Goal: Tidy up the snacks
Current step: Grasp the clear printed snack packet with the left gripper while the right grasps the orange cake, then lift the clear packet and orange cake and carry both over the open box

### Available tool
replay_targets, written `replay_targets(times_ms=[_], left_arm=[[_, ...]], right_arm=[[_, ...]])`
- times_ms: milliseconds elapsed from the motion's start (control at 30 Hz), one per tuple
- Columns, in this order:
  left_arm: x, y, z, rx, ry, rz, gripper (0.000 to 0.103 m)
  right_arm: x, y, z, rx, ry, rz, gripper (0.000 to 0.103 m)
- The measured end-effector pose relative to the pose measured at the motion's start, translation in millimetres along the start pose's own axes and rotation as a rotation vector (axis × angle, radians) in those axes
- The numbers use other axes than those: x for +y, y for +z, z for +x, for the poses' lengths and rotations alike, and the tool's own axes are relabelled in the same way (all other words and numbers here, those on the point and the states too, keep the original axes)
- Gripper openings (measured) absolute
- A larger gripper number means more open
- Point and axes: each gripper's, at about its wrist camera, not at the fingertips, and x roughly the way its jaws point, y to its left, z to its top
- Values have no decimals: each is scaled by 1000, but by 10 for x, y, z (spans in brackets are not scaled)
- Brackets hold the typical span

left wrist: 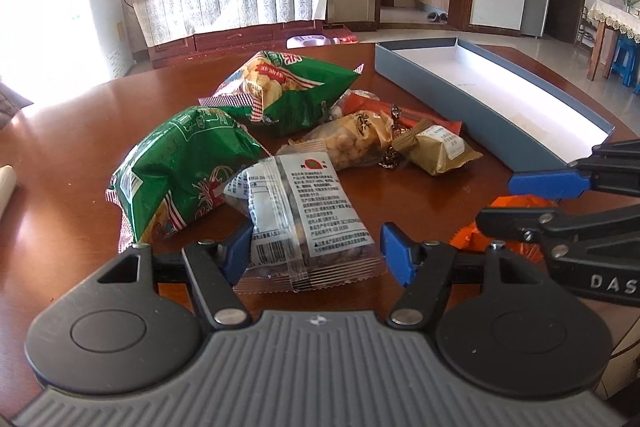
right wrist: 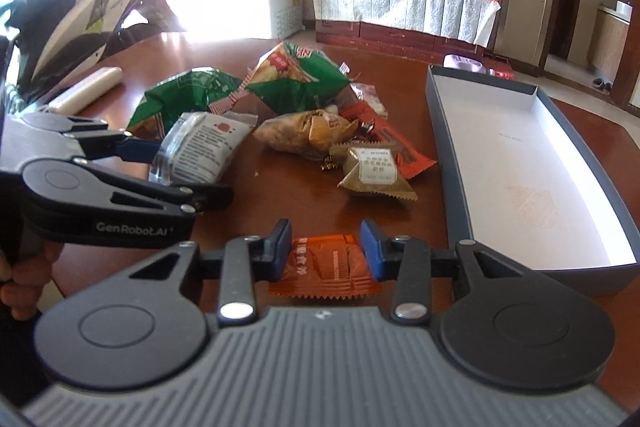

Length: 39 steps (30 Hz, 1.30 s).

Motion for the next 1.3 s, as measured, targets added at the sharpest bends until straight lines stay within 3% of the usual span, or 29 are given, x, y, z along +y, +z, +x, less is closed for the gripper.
replay_targets(times_ms=[233, 667, 700, 733, 967, 1100, 1167, 1233, 1300], left_arm=[[-54, 81, -65, -30, 2, -10, 72], [-224, 279, -88, -82, 2, 14, 72], [-248, 302, -83, -86, 4, 19, 72], [-275, 321, -81, -90, 6, 25, 72], [-381, 421, -60, -101, -9, 13, 72], [-356, 404, -73, -100, -10, 24, 72], [-339, 387, -64, -85, -11, 19, 72], [-322, 372, -64, -77, -11, 12, 72], [-303, 361, -78, -78, -18, 6, 72]], right_arm=[[-87, 49, -128, -62, 6, 39, 41], [-292, 137, -277, -166, -81, 71, 40], [-314, 140, -282, -168, -88, 75, 39], [-328, 145, -286, -169, -90, 77, 10], [-501, 111, -282, -158, -140, 112, 11], [-493, 8, -354, -115, -65, 139, 19], [-386, -62, -368, -68, -22, 108, 51], [-271, -123, -348, -25, -57, 53, 67], [-219, -164, -296, 21, -97, 28, 69]])
